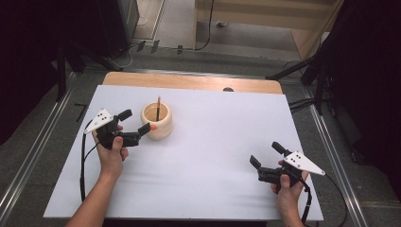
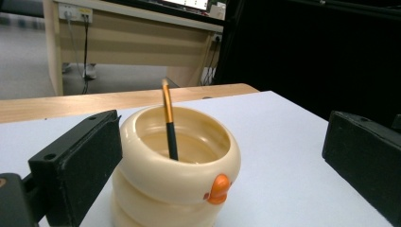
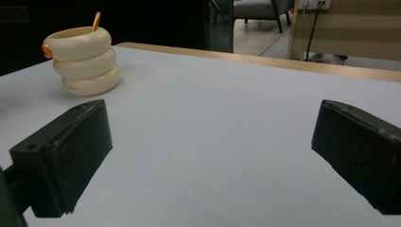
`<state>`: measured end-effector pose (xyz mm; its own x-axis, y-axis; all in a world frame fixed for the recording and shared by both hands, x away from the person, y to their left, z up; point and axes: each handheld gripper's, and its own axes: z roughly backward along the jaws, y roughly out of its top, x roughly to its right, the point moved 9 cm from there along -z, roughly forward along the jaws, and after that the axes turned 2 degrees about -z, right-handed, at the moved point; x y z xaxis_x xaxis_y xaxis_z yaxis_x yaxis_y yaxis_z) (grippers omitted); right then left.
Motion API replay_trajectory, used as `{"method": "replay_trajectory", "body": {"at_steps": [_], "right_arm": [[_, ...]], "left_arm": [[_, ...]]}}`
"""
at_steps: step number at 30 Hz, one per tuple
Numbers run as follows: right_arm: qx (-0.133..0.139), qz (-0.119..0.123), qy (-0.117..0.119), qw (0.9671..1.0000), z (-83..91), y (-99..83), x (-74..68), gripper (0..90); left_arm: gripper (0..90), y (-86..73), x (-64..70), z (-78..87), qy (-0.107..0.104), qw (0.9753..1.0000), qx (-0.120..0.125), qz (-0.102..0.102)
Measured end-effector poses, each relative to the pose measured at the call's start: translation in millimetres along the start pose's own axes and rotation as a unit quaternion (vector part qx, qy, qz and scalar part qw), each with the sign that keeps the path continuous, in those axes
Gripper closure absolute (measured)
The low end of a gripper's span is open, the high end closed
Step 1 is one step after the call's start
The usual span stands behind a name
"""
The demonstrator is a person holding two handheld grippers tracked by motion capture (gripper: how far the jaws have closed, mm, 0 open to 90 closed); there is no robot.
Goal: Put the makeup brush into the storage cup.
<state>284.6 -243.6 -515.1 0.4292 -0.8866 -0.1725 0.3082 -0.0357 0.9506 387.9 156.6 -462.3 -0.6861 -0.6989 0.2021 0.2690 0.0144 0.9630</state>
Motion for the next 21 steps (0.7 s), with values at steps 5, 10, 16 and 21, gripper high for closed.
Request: {"method": "replay_trajectory", "body": {"at_steps": [5, 10, 16, 21], "right_arm": [[-0.001, 0.002, 0.000, 1.0000, 0.1, -0.9, 0.1, 0.0], [0.000, 0.002, -0.001, 1.0000, 1.2, -0.1, 0.4, 0.0], [0.001, 0.006, -0.001, 1.0000, 2.6, -0.3, 0.3, 0.0], [0.000, 0.013, -0.003, 0.9999, 2.6, -0.8, 0.8, 0.0]], "left_arm": [[0.0, -6.3, 0.6, 7.2, 0.002, 1.0000, -0.005, -0.002], [0.0, -8.7, 1.1, 13.8, 0.002, 1.0000, -0.007, -0.006], [0.0, -11.4, 0.3, 22.6, 0.008, 0.9998, -0.008, -0.013], [0.0, -15.1, 0.2, 30.9, 0.009, 0.9997, -0.014, -0.018]]}}
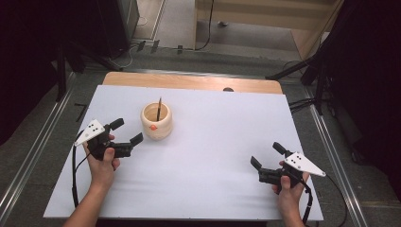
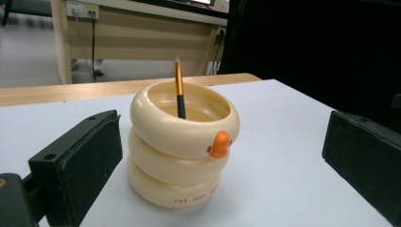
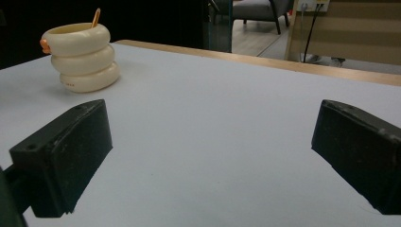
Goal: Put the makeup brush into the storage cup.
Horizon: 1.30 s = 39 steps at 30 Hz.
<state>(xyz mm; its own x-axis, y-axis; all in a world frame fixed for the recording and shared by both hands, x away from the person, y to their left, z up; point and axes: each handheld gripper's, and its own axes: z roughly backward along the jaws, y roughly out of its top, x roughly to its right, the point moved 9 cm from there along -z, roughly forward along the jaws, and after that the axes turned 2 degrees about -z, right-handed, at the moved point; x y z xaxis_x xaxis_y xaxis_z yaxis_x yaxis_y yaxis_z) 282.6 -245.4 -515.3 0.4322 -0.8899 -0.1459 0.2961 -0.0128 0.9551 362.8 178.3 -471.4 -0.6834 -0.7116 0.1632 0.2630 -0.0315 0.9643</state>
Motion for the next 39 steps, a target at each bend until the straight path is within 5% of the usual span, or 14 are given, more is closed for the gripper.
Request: {"method": "replay_trajectory", "body": {"at_steps": [24, 39], "right_arm": [[-0.006, 0.003, -0.003, 1.0000, -1.3, -2.5, -0.4, 0.0], [-0.007, 0.005, -0.007, 0.9999, -1.0, -3.3, 1.3, 0.0]], "left_arm": [[0.0, -12.5, -8.2, 40.4, 0.017, 0.9999, 0.001, -0.002], [0.0, -21.6, -15.6, 65.8, 0.040, 0.9989, -0.007, -0.023]]}}
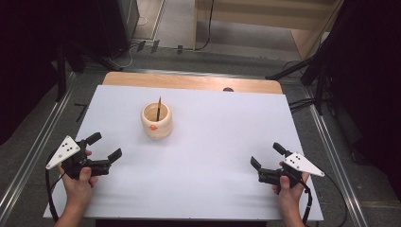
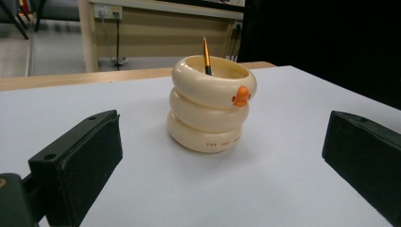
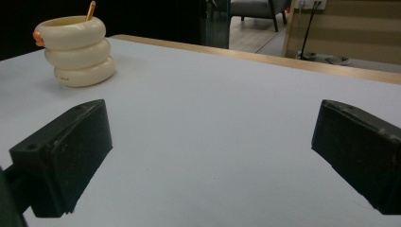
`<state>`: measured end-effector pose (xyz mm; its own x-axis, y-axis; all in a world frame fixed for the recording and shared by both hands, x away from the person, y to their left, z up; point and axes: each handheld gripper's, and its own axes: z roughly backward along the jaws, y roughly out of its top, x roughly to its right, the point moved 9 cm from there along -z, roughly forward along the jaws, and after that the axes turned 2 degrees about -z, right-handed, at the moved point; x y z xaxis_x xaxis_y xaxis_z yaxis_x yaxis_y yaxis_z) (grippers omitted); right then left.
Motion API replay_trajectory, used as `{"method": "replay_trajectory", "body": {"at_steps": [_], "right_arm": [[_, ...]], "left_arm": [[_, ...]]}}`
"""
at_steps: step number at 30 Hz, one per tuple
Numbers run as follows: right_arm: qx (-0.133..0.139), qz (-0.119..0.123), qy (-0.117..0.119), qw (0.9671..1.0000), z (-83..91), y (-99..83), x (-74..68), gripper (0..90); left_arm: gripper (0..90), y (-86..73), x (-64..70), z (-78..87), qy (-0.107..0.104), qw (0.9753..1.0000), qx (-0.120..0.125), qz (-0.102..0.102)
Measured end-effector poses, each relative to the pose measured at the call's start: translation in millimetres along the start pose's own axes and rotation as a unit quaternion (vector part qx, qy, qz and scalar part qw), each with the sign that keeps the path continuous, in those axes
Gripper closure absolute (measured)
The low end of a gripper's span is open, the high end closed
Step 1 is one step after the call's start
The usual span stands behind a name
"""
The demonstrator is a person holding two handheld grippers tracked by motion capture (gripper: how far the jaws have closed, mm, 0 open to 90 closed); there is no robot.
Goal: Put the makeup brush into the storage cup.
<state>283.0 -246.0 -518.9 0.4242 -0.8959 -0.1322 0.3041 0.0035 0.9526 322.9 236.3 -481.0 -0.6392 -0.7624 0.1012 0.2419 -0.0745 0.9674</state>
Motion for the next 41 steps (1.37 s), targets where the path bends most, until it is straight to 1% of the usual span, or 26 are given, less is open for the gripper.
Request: {"method": "replay_trajectory", "body": {"at_steps": [2, 5, 8, 11, 15, 18, 20, 23, 26, 30, 36, 41], "right_arm": [[-0.001, 0.001, 0.000, 1.0000, 0.0, -0.6, -0.2, 0.0], [-0.003, 0.000, 0.000, 1.0000, 0.4, -1.4, -0.6, 0.0], [-0.003, 0.004, -0.001, 1.0000, 0.8, -1.6, -1.0, 0.0], [-0.003, 0.004, -0.001, 1.0000, 0.7, -1.7, -1.3, 0.0], [-0.003, 0.005, 0.000, 1.0000, 0.7, -2.0, -1.0, 0.0], [-0.004, 0.007, -0.002, 1.0000, 0.9, -2.2, -1.1, 0.0], [-0.004, 0.008, -0.002, 1.0000, 1.0, -2.2, -1.3, 0.0], [-0.004, 0.010, -0.003, 0.9999, 1.3, -1.9, -0.8, 0.0], [-0.005, 0.007, -0.004, 1.0000, 1.4, -2.4, -0.5, 0.0], [-0.008, 0.009, -0.003, 0.9999, 0.6, -4.6, -0.5, 0.0], [-0.011, 0.015, -0.005, 0.9998, -1.4, -6.1, -1.4, 0.0], [-0.010, 0.015, -0.005, 0.9998, -1.9, -6.0, -1.8, 0.0]], "left_arm": [[0.0, -2.2, -1.7, 3.5, 0.002, 1.0000, -0.003, -0.002], [0.0, -4.3, -5.2, 8.1, 0.008, 1.0000, -0.003, 0.001], [0.0, -5.5, -9.1, 13.9, 0.013, 0.9999, -0.003, 0.004], [0.0, -6.6, -10.7, 18.0, 0.017, 0.9998, -0.002, 0.005], [0.0, -9.7, -13.3, 25.1, 0.024, 0.9997, -0.005, 0.001], [0.0, -11.2, -15.8, 30.8, 0.030, 0.9995, -0.004, 0.002], [0.0, -14.8, -17.6, 33.4, 0.032, 0.9994, -0.009, 0.001], [0.0, -18.4, -19.6, 35.5, 0.034, 0.9993, -0.013, 0.003], [0.0, -18.0, -20.8, 37.3, 0.037, 0.9992, -0.011, 0.004], [0.0, -19.2, -21.3, 39.4, 0.041, 0.9991, -0.014, -0.001], [0.0, -20.4, -24.6, 41.0, 0.041, 0.9991, -0.013, 0.005], [0.0, -19.6, -24.7, 39.5, 0.040, 0.9991, -0.012, 0.005]]}}
